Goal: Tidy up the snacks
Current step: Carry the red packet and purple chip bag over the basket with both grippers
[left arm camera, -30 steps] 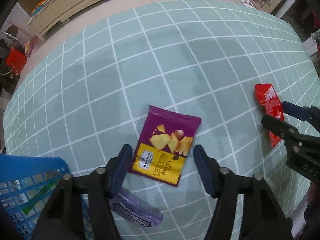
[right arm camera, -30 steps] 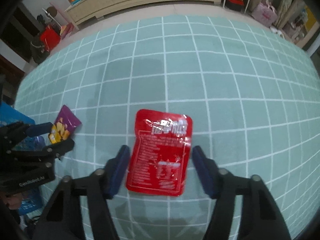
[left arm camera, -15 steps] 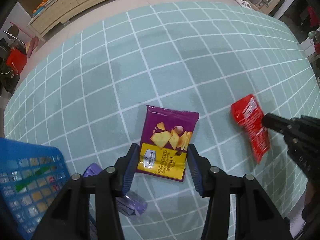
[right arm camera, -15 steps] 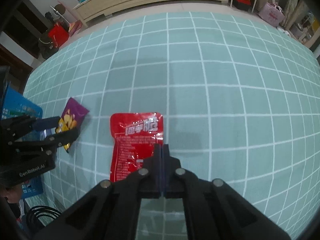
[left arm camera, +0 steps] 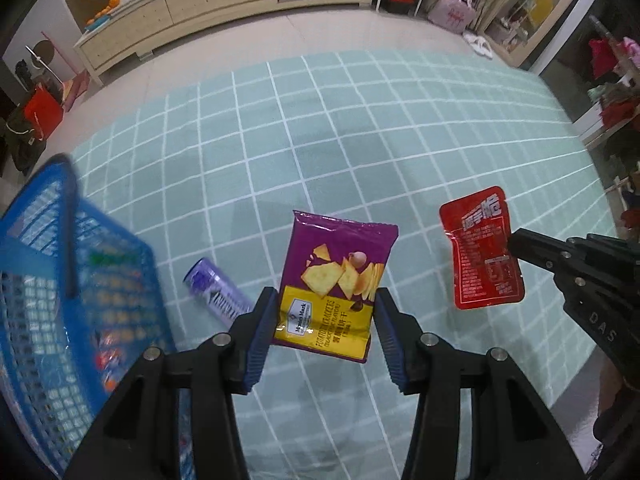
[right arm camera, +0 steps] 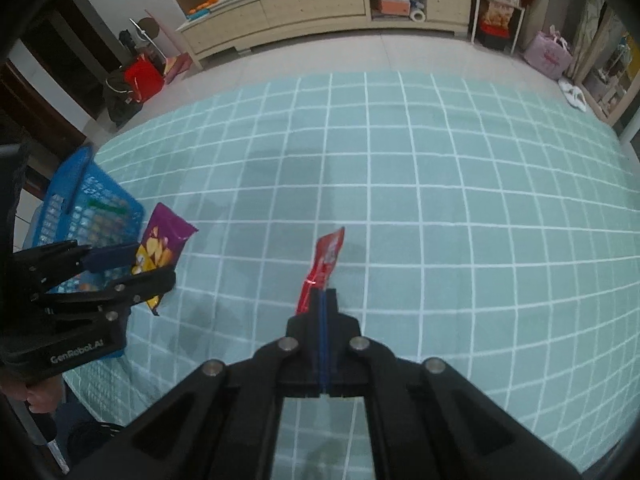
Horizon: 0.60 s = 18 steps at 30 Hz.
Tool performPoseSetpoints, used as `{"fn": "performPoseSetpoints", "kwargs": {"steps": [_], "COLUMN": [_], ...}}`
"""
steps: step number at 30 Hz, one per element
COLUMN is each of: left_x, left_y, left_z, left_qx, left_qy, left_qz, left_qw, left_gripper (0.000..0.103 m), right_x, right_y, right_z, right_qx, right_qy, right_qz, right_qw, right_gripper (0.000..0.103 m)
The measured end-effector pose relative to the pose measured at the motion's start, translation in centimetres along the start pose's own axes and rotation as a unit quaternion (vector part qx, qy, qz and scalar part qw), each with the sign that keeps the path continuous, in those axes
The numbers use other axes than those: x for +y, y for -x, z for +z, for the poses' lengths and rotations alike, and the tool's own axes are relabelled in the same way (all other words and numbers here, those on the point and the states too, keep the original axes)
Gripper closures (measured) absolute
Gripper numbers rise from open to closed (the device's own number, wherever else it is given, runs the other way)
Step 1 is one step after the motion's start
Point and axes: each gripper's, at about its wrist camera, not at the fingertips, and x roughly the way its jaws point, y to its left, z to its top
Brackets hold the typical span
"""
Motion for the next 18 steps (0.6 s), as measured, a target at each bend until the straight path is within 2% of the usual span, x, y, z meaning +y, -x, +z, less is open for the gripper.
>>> {"fn": "performPoseSetpoints", "kwargs": {"steps": [4,11,18], "left_x": [0.3,1.6,4.7], "left_y": [3.4,9.8,14.4], "left_z": [-0.1,-2.3,-5.1], "left_qx": [-0.023,-0.061,-0.096], "left_qy": [0.001,0.008,0.028], "left_qz": [-0.005,-0.004,0.001], "left_qw": [0.9997,0.9981,0.9950], "left_gripper": [0.057,0.057,0.057], "right_x": [1.5,4.9,9.7], "right_y": [2.8,6.4,8.8], "right_z": [-0.7,-0.8,-0.8], "right_qx": [-0.017,-0.050,-0.076], "right_qy": [0.012,0.030,0.055], "right_qz": [-0.006,-0.007,0.001], "right_qw": [1.000,0.998,0.996], "right_gripper": [0.102,0.102,0.102]}}
